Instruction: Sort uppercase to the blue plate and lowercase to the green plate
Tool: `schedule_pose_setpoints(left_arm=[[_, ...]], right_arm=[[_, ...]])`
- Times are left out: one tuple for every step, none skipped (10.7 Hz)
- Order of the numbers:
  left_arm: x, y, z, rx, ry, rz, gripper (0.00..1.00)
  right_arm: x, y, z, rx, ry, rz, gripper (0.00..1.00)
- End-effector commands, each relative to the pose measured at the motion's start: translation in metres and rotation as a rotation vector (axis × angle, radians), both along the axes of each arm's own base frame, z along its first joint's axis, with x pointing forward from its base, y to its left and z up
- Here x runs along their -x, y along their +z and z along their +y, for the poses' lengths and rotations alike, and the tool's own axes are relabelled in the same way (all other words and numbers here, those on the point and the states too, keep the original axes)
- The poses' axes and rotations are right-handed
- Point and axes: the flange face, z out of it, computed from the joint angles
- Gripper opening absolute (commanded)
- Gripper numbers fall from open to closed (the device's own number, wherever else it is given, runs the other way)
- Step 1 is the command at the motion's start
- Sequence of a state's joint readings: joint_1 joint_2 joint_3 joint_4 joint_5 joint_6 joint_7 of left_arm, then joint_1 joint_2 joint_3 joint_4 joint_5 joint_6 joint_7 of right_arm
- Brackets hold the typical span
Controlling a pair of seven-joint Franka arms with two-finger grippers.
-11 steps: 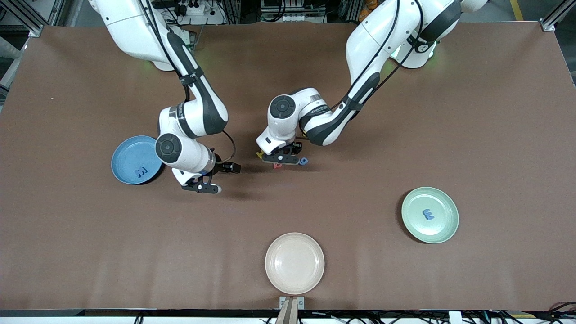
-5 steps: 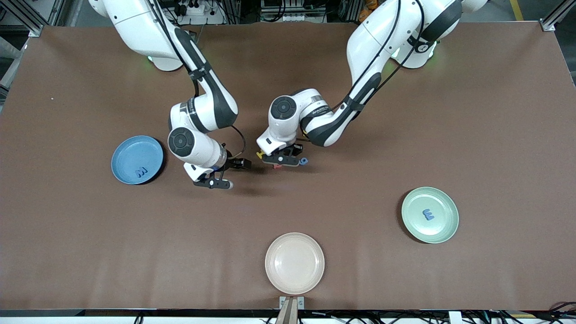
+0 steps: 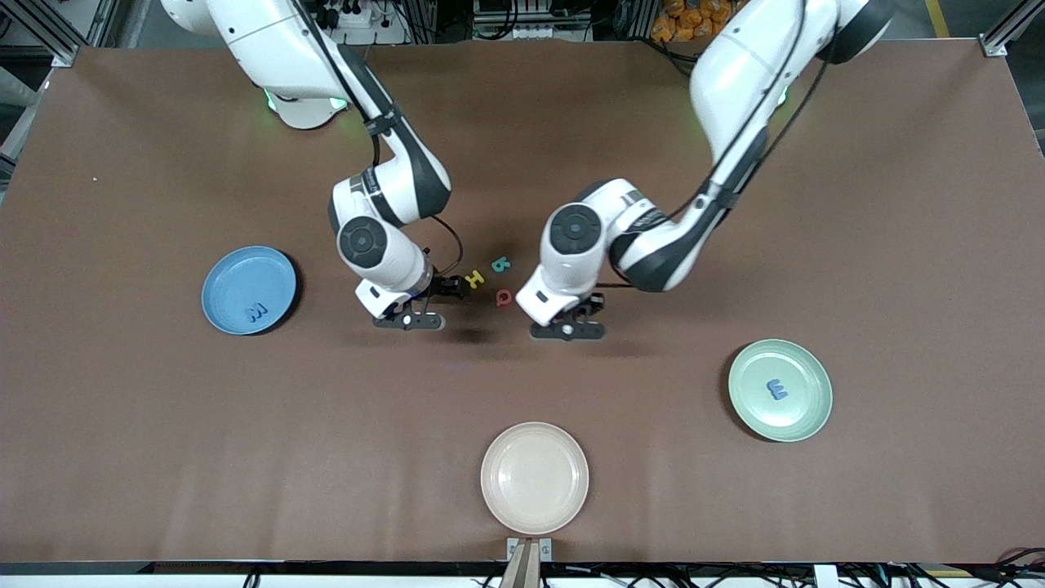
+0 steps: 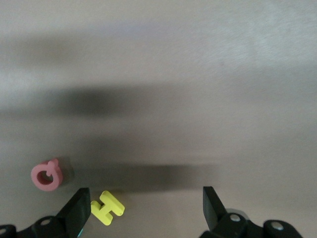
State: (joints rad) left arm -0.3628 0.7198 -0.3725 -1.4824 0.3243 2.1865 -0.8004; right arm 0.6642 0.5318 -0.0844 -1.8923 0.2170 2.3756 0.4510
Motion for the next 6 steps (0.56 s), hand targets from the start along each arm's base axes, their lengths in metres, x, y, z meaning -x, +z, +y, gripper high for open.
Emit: schedule_pose_setpoints(left_arm=[[-0.032,0.03,0.09,-0.037,-0.054,0.011,0.0],[-0.052,0.031,0.145,-0.048,-0.058,0.034,0.0],[-0.073,0.035,0.198,-0.028,-0.09,0.042,0.0],[-0.088,0.033,0.244,-0.026,-0.133,0.047,0.0],[-0.096,0.027,0.275,-0.033,-0.166,0.054,0.0],[-0.103,0.015,0.304,-0.054,-0.157,0.067,0.0]], right_arm=[[0.027,-0.003,0.035,0.118,0.143,-0.093,1.0],[0.028,-0.004,0.036,0.118,0.165,-0.092,1.0],[0.036,-0.004,0.046,0.102,0.225,-0.097,1.0],[0.039,-0.006,0.054,0.083,0.268,-0.115,1.0],[0.043,-0.009,0.061,0.071,0.34,-0.128,1.0],[0.043,-0.012,0.061,0.061,0.423,-0.143,1.0]])
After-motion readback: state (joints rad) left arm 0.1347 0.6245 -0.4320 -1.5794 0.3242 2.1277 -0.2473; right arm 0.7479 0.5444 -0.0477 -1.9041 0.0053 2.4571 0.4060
